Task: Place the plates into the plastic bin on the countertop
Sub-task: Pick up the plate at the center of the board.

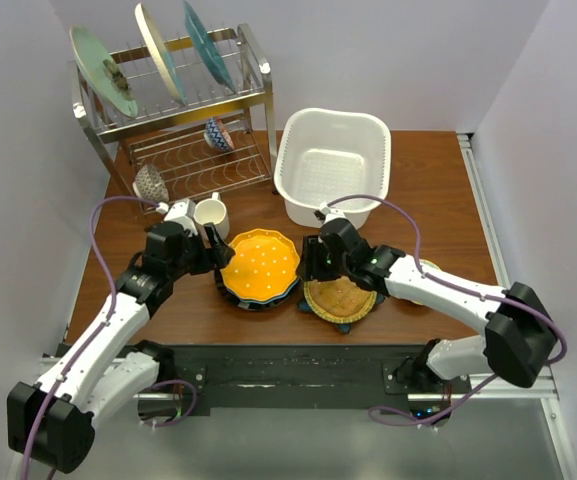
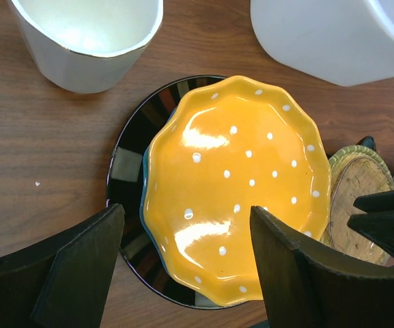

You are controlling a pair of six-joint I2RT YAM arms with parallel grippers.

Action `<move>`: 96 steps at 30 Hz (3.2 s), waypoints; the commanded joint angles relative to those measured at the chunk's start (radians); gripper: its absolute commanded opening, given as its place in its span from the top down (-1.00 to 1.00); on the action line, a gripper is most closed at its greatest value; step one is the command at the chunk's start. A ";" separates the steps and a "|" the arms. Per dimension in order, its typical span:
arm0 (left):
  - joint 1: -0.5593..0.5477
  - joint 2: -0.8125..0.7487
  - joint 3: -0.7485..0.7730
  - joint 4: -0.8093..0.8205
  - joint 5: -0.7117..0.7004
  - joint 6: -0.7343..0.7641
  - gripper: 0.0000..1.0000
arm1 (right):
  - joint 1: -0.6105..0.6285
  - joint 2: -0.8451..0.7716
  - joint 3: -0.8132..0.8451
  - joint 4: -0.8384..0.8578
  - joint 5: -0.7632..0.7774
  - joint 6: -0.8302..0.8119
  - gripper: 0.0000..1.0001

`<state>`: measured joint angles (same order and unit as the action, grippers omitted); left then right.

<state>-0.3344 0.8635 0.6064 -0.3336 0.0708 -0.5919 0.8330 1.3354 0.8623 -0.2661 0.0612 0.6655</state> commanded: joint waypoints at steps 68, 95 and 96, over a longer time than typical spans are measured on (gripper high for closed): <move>-0.095 0.189 -0.106 0.182 0.086 0.000 -0.33 | 0.023 -0.036 0.050 -0.048 0.206 0.026 0.61; -0.117 0.216 -0.120 0.237 0.089 -0.006 -0.29 | 0.021 0.120 0.021 0.109 0.049 0.098 0.02; -0.117 0.218 -0.119 0.235 0.089 -0.008 -0.29 | 0.021 0.119 0.017 0.117 0.051 0.100 0.04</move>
<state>-0.4423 1.0782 0.4946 -0.1238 0.1474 -0.5884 0.8509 1.4525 0.8848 -0.2031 0.1291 0.7433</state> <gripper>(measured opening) 0.648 0.499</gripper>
